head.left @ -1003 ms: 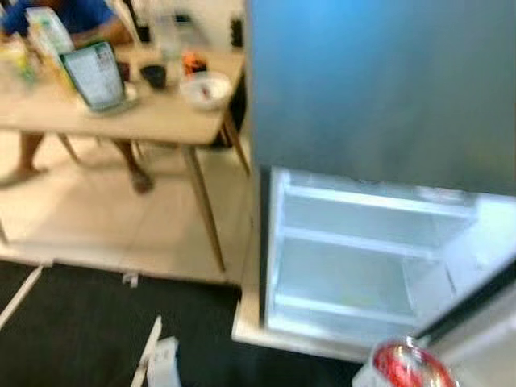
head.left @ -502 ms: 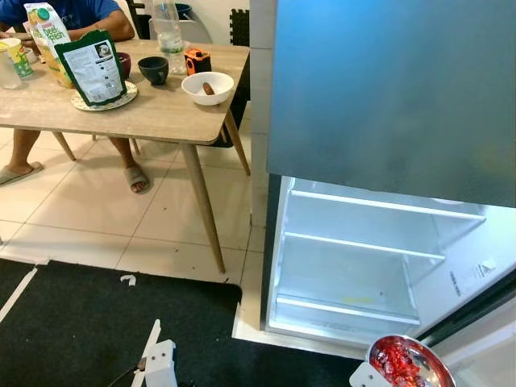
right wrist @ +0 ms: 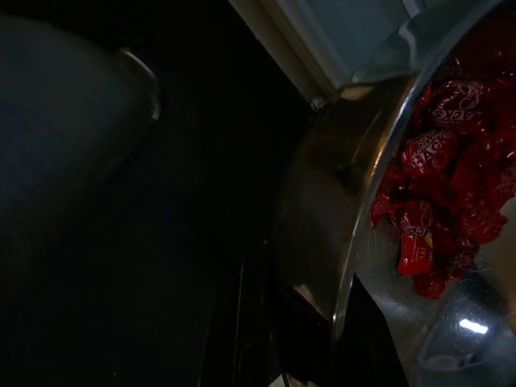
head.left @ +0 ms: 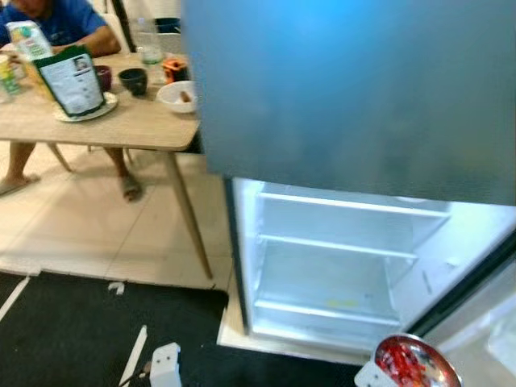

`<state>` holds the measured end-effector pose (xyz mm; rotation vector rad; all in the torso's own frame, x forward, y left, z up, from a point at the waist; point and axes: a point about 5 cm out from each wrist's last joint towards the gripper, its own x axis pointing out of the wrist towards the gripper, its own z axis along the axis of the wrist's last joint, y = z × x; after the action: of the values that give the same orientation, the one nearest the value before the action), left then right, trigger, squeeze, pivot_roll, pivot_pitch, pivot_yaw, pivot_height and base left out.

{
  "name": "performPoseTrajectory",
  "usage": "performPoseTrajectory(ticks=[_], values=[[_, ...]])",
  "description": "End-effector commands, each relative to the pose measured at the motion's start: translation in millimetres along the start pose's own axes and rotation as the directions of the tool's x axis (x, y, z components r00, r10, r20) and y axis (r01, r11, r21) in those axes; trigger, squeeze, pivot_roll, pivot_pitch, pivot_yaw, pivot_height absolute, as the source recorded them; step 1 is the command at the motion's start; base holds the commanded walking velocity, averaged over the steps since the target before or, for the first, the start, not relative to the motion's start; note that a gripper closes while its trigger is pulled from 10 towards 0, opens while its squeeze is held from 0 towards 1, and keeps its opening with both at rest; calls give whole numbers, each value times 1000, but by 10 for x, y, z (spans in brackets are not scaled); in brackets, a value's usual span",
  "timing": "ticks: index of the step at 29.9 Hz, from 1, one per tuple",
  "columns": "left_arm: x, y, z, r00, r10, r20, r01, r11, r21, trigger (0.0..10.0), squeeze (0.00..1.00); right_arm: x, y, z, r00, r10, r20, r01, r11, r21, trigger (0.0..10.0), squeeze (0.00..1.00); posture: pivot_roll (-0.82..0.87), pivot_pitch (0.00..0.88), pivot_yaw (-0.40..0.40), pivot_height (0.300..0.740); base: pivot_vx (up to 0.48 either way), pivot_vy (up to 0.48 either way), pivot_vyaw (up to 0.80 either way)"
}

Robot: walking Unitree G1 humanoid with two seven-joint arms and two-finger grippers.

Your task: Restocking fridge

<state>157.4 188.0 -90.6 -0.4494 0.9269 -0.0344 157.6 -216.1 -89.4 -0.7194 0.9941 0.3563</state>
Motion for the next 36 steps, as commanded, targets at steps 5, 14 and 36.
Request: performPoseTrajectory(ticks=[5,14,36], values=[[-29,47,-49,1000,15,-9,-15,1000,-12,10000,0,3,58,23,1000,8,8,-8,1000,6,10000,0,-57,91,-18,740,0,0,0],[-29,49,-46,1000,21,-5,-21,1000,-6,10000,0,11,38,89,999,0,43,0,1000,-10,10000,0,-57,93,-19,740,0,0,0],[182,-469,366,981,-191,12,168,890,424,10000,0,42,-145,1062,929,11,370,65,979,-192,10000,0,-54,100,-25,740,0,0,0]])
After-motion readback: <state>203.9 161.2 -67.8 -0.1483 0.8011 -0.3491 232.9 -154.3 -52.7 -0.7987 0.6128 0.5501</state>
